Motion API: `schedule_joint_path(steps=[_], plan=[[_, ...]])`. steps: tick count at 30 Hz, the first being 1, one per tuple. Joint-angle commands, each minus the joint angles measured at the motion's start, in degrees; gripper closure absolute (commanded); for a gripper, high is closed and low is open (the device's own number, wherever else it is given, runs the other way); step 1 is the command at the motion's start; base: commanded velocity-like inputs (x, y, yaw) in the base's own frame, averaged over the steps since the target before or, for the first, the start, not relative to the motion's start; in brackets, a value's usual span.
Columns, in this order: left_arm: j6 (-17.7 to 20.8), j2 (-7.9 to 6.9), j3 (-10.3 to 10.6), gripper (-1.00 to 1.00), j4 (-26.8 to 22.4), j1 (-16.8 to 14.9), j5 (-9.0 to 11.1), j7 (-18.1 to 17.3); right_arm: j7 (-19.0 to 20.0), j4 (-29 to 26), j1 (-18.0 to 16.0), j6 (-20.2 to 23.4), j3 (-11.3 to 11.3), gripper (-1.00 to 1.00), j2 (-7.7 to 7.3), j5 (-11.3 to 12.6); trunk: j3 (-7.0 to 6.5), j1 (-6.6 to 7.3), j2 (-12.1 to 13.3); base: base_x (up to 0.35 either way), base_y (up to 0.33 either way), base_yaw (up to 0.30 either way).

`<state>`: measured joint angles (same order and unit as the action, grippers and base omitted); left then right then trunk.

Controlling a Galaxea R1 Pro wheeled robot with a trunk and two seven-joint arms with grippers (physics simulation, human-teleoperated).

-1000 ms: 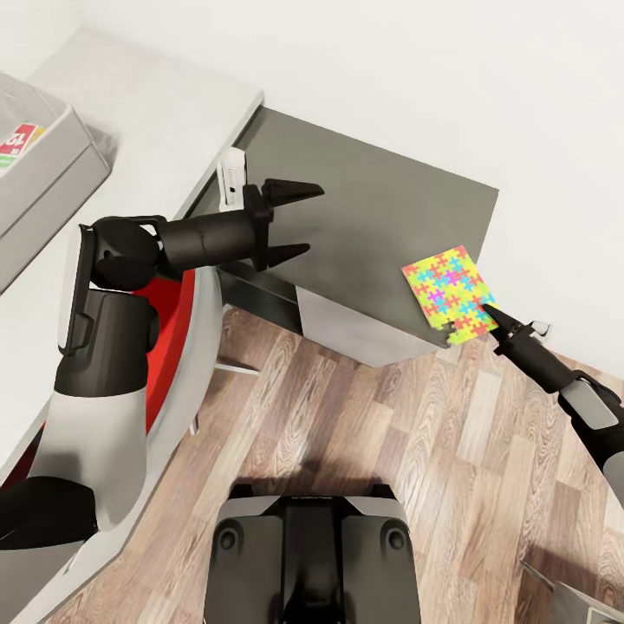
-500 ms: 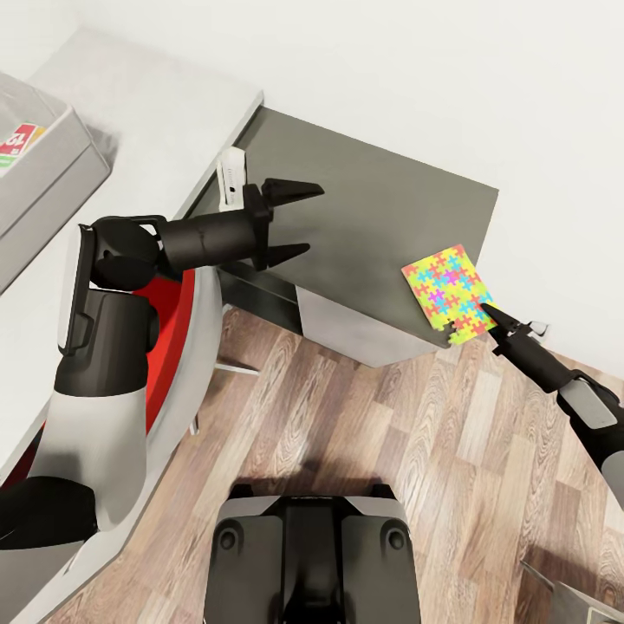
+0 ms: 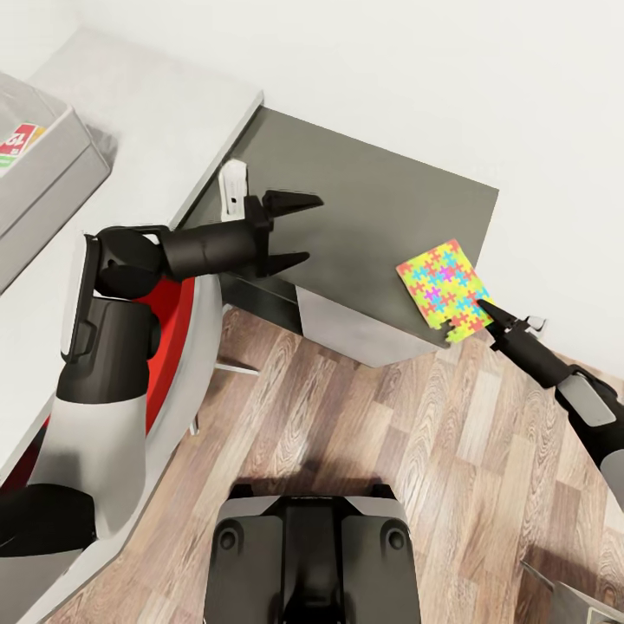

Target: Put all the toys in the child's room - the three board games (two on the bed and one on the table), the two jigsaw puzzles on the table, and the tennis ball on the table - inside the toy box on the table in the child's room.

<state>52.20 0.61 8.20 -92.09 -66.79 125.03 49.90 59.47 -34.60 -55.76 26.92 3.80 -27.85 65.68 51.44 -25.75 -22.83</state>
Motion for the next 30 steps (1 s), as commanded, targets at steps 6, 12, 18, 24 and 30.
schedule_joint_path(steps=[6, 12, 18, 24, 30], plan=[[0.1, -0.54, -0.2, -1.0, 0.0, 0.7, 0.3, 1.0, -1.9, -3.6, 0.3, 0.8, 0.4, 1.0, -0.15, 0.6, 0.06, -0.04, -0.1, 0.0, 0.0, 0.0], [0.2, -0.76, 0.0, -1.0, 0.0, 1.0, -0.1, 1.3, -3.8, -7.3, 0.5, 1.6, 0.2, 1.0, -0.69, 0.7, 0.06, -0.04, -0.1, 0.0, 0.0, 0.0], [0.2, -0.77, 0.1, -1.0, 0.0, 1.1, -0.2, 1.3, -4.8, -9.0, 0.6, 4.5, -0.2, 1.0, -1.08, 0.7, 0.06, -0.04, -0.1, 0.0, 0.0, 0.0], [0.3, -0.4, 0.1, -1.0, 0.0, 0.9, -0.3, 1.3, -5.7, -10.9, 0.6, 7.8, -0.5, 1.0, -1.77, 0.8, 0.06, -0.04, -0.1, 0.0, 0.0, 0.0], [0.2, -0.01, 1.0, -1.0, 0.0, -1.5, -0.3, 2.2, -8.5, -13.4, 0.4, 11.1, -0.7, 1.0, -3.08, 1.1, 0.06, -0.04, -0.1, 0.0, 0.0, 0.0]])
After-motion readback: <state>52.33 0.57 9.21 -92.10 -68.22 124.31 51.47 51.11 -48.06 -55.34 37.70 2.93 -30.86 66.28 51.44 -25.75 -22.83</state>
